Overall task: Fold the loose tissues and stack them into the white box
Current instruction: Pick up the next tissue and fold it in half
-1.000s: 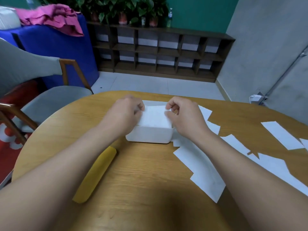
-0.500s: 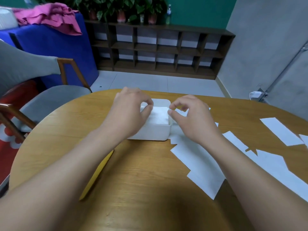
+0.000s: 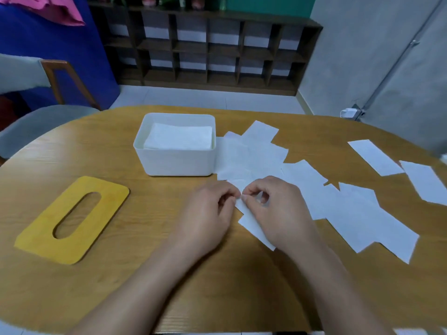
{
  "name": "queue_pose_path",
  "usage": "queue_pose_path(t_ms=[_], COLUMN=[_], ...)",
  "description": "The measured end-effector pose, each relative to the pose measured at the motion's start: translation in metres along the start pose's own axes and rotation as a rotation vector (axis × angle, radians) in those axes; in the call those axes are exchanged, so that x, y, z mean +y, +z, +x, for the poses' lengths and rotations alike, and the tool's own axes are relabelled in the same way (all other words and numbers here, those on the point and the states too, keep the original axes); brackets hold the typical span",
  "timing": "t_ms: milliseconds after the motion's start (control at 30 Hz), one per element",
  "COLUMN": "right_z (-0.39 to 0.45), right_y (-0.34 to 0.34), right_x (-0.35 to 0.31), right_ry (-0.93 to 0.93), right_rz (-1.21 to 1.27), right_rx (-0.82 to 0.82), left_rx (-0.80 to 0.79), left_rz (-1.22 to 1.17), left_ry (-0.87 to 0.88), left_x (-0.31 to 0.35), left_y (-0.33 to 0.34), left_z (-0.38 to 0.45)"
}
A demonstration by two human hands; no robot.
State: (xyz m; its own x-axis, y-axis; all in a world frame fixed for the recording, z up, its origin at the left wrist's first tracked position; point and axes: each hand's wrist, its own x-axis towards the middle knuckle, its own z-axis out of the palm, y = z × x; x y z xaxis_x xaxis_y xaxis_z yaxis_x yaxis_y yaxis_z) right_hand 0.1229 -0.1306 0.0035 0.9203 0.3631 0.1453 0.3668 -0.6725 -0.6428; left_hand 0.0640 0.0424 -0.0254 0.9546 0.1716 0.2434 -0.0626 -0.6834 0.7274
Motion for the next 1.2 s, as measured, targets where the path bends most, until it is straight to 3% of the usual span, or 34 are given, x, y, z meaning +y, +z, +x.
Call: queue_pose_path(t_ms=[400,900,1200], right_z=[-0.031,-0.02,-0.026], right_y=[-0.004,0.005,-0.004], right_x=[0.029,0.034,0.028], right_ry=[-0.187,-0.303,-0.369], right_rz=[-0.22,-0.33,-0.123], right_rx=[-0.12,0.033,0.011], left_rx=[-0.023,-0.017,0.115], left_rz=[0.136,0.137,0.212], left_ry=[0.137,0.106,0.24], left_x=[-0.013,-0.015,-0.015], left_y=[0.011,0.007,0.005], left_z=[-0.008,-0.01,-0.01])
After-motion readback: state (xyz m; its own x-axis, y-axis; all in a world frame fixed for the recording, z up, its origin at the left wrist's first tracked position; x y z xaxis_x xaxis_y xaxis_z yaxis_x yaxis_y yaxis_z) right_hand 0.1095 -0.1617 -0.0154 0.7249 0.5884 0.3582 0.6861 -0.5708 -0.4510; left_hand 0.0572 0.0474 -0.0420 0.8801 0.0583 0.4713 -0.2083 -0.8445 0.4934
